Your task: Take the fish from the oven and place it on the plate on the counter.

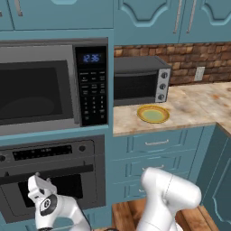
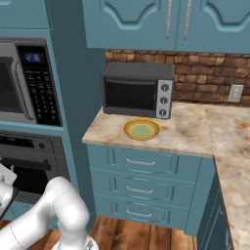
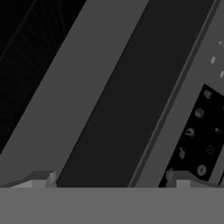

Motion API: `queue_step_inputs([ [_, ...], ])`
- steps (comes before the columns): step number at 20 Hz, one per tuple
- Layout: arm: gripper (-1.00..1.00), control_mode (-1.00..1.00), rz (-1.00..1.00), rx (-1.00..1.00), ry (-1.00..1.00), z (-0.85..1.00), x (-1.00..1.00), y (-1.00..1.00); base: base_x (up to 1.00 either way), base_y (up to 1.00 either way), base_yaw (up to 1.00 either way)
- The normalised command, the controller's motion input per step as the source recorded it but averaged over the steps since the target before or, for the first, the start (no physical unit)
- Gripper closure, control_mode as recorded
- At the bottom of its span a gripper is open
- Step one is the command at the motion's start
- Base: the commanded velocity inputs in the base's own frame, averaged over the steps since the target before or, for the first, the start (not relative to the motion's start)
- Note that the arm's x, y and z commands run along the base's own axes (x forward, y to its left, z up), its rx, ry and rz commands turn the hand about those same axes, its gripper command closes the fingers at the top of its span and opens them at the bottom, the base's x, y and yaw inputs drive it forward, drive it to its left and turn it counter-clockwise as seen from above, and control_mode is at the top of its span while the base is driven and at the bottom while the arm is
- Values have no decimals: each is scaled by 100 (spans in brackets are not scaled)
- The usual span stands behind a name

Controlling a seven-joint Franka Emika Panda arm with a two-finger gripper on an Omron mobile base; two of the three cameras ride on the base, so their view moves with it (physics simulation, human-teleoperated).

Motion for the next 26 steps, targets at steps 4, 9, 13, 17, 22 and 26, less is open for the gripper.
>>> queue_step_inputs([
  [4,-100,-100,0,0,-2,-14,29,0,0,0,0],
  [9,-100,-100,0,0,-3,-27,30,0,0,0,0],
  [13,-100,-100,0,0,-4,-26,29,0,0,0,0],
  [17,100,-100,0,0,-2,-13,18,0,0,0,0],
  [22,100,-100,0,0,0,0,0,0,0,0,0],
  [26,100,-100,-1,0,0,0,-26,0,0,0,0],
])
